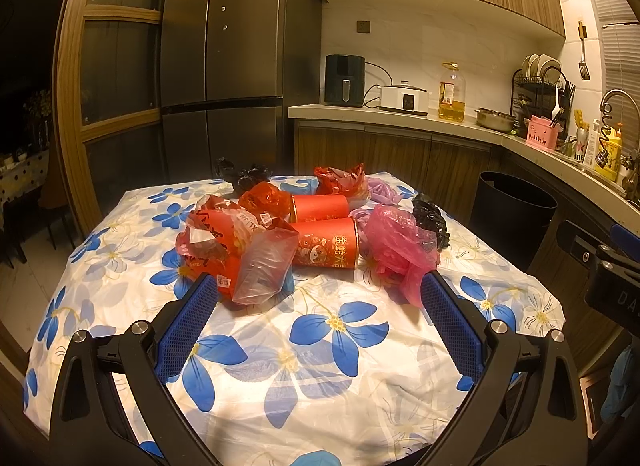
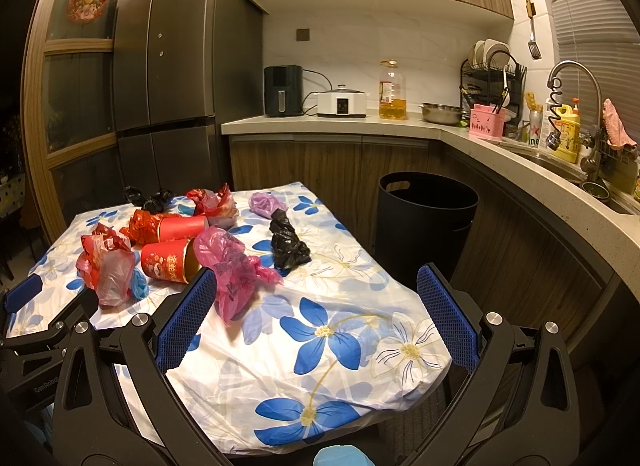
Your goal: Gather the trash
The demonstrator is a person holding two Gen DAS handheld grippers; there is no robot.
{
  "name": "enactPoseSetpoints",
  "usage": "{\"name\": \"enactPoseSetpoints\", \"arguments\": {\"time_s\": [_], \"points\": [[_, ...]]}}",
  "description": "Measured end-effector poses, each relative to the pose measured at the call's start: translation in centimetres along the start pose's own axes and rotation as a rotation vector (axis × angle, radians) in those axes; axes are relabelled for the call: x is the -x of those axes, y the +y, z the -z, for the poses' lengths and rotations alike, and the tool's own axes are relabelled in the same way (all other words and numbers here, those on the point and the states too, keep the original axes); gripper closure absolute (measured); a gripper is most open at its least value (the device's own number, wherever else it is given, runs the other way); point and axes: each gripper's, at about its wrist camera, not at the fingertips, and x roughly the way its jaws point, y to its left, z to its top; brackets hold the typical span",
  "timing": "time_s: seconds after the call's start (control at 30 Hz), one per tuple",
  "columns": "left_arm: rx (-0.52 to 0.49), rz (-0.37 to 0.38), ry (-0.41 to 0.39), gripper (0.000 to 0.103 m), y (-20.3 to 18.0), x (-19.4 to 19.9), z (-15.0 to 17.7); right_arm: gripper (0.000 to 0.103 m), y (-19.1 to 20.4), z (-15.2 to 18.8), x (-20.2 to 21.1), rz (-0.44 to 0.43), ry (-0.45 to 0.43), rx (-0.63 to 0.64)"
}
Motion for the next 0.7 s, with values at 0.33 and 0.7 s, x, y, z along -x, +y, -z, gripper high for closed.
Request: {"name": "enactPoseSetpoints", "arguments": {"time_s": [0.33,0.7], "points": [[0.002,0.001,0.000,0.006,-0.06,0.28,-0.06,0.004,0.03,-0.06,-0.01,0.000,0.000,0.000],[0.003,0.002,-0.001,0.006,-0.03,0.30,-0.06,0.004,0.04,0.08,0.02,0.000,-0.001,-0.001]]}}
